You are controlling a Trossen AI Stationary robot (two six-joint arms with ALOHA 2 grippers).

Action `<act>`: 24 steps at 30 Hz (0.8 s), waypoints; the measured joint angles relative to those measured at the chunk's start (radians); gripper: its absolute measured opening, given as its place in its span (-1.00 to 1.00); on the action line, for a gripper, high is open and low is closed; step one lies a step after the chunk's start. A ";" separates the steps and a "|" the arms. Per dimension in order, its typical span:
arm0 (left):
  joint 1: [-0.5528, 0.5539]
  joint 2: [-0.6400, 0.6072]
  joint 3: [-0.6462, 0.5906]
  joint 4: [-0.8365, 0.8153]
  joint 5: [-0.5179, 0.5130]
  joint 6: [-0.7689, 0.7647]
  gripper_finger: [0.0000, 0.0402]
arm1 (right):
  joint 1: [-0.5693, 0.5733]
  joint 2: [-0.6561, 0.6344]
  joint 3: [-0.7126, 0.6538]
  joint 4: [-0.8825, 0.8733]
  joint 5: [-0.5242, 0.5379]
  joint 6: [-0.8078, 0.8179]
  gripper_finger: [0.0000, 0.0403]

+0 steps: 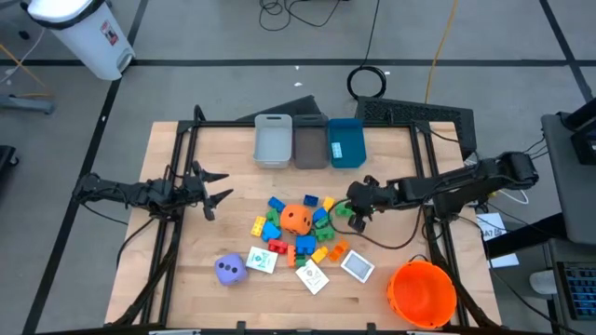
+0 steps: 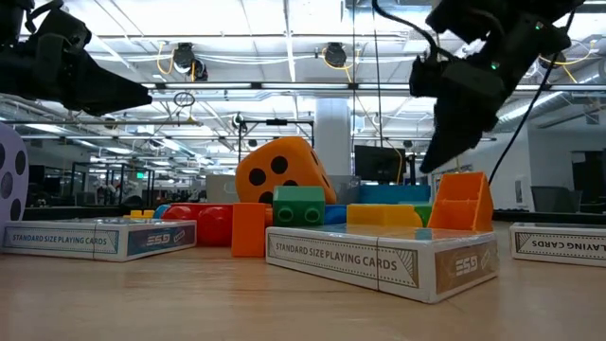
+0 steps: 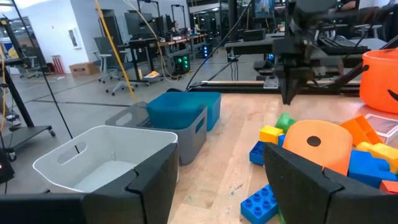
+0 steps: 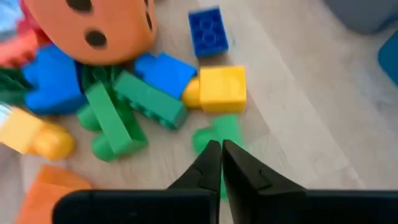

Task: Pick & Place Toys
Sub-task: Put the green game piece into the blue bin

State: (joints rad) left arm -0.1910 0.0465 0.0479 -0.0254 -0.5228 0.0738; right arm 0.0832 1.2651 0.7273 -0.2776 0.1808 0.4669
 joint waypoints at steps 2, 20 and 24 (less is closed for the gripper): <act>0.000 0.000 0.000 0.000 0.000 0.000 0.20 | -0.004 -0.015 0.000 0.010 0.000 -0.009 -0.91; 0.000 0.000 0.000 0.004 0.000 0.000 0.20 | -0.005 0.117 -0.145 0.288 0.006 -0.190 0.23; 0.000 0.000 0.000 0.006 0.000 0.000 0.20 | -0.005 0.157 -0.160 0.268 0.003 -0.193 0.27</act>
State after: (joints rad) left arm -0.1909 0.0464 0.0479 -0.0192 -0.5228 0.0738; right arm 0.0778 1.4218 0.5671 -0.0095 0.1836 0.2735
